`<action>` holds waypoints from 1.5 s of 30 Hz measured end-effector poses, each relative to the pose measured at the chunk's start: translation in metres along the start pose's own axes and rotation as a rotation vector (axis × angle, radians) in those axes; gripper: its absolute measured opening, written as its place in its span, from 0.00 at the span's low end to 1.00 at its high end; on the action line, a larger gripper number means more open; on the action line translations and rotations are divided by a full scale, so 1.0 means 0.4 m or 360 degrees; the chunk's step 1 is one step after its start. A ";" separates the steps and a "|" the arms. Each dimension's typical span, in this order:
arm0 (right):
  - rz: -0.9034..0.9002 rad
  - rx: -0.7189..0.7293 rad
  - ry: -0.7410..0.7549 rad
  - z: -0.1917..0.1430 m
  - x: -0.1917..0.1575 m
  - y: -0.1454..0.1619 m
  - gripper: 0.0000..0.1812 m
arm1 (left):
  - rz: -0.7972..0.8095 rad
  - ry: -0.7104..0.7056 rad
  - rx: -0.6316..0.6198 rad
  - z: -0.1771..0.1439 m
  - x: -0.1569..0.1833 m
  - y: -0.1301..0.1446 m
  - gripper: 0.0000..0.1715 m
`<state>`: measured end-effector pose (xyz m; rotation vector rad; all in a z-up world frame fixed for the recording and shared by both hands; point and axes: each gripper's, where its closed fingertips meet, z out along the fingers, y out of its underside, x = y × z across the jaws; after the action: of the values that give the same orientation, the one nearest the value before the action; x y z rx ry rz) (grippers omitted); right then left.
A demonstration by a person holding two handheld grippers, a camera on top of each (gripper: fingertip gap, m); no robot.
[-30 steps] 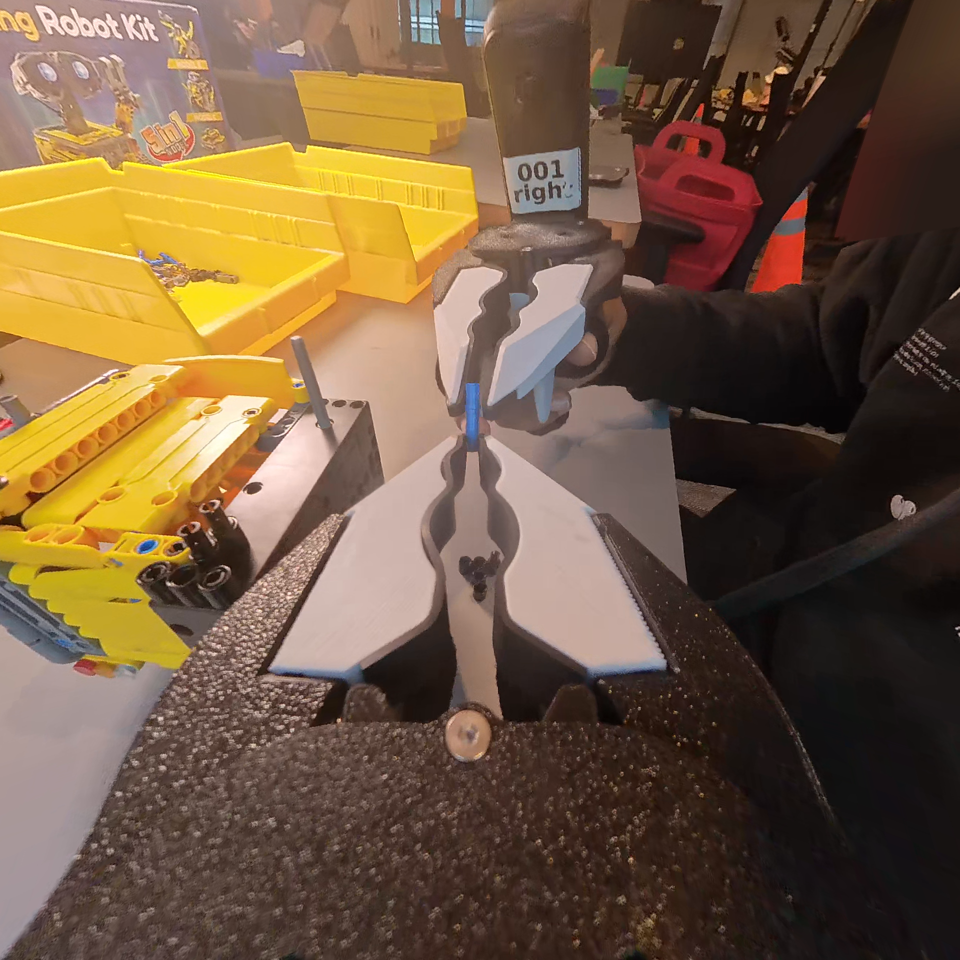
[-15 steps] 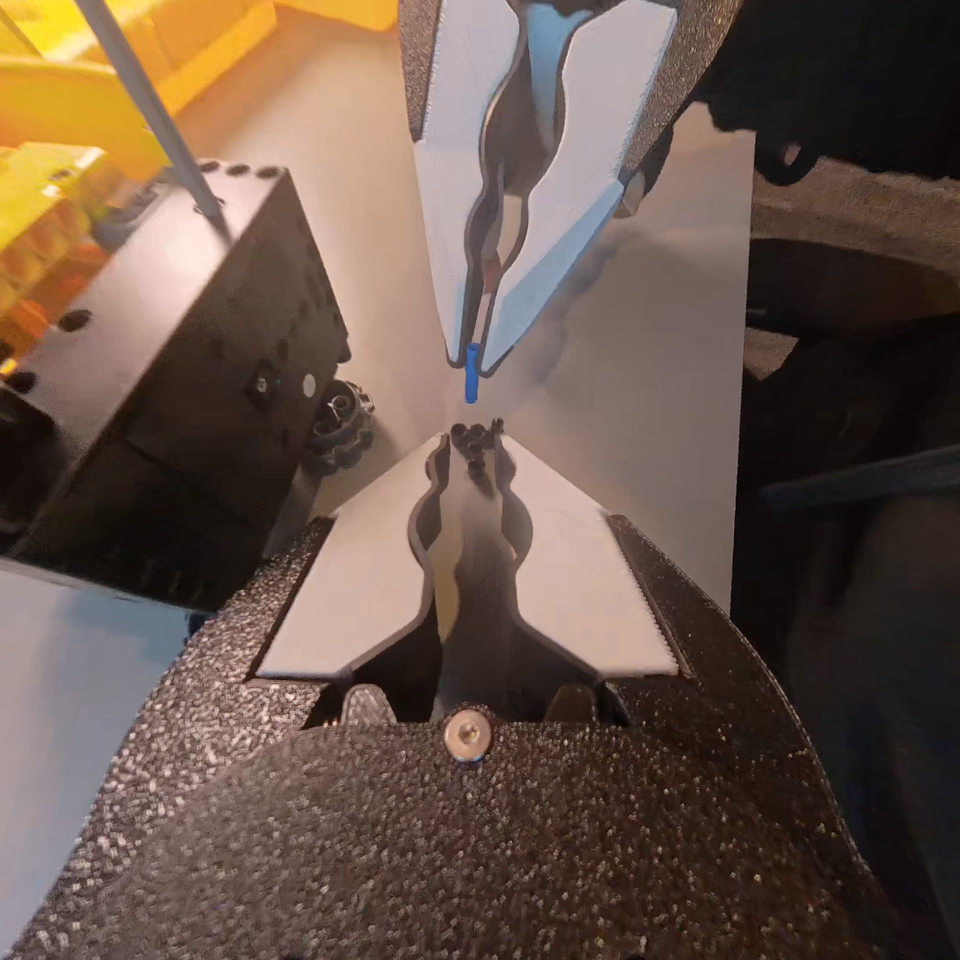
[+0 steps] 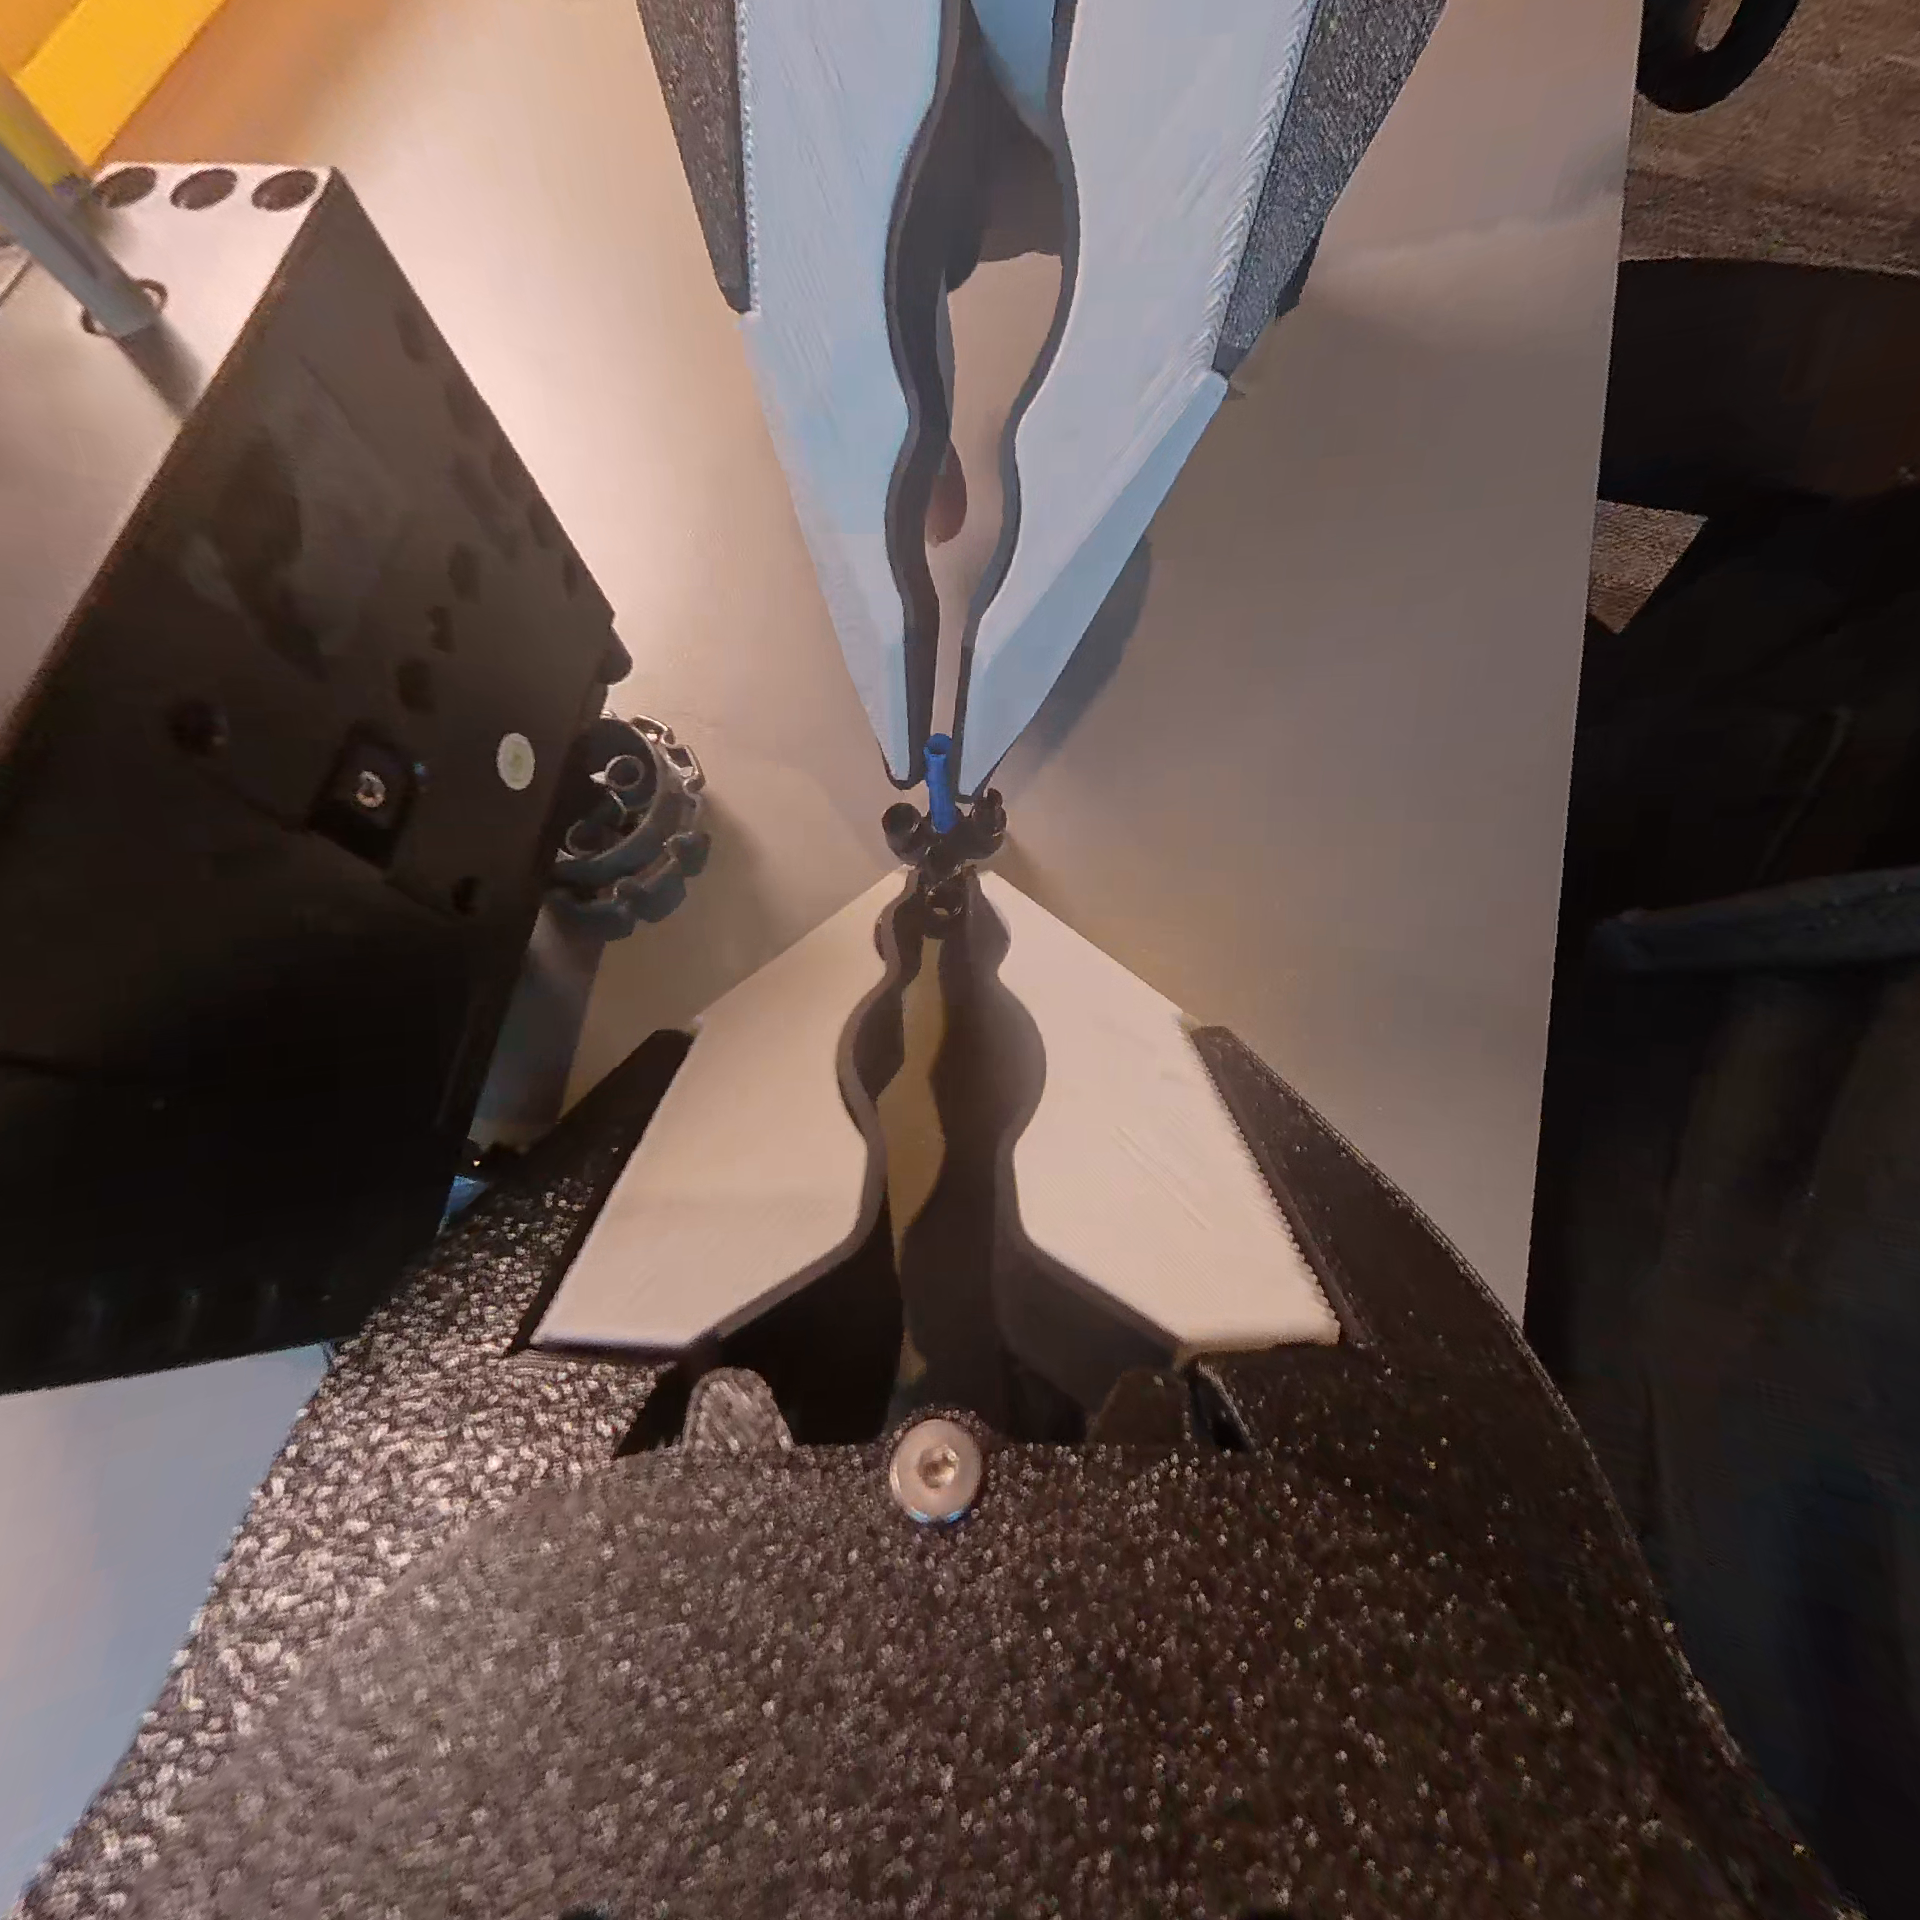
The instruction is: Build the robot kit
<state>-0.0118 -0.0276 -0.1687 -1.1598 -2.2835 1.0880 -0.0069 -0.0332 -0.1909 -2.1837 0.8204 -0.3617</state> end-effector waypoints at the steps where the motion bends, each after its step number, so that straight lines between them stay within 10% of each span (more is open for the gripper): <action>1: -0.0022 -0.0016 0.0002 -0.001 0.001 0.001 0.02 | 0.0004 0.0001 0.0000 0.000 -0.001 0.000 0.03; 15: -0.0305 -0.0319 -0.0162 0.026 -0.013 -0.001 0.02 | 0.0056 0.0034 -0.0001 0.003 -0.003 -0.002 0.02; 26: 0.0145 0.0162 -0.0164 0.001 -0.002 -0.001 0.02 | 0.0021 0.0055 0.0001 0.004 -0.004 -0.002 0.02; 45: 0.0068 0.0125 0.0007 0.001 0.008 0.006 0.02 | 0.0017 0.0019 0.0001 -0.001 -0.012 0.002 0.03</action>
<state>-0.0128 -0.0243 -0.1710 -1.1842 -2.2013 1.1789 -0.0110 -0.0308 -0.1913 -2.1778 0.8376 -0.3698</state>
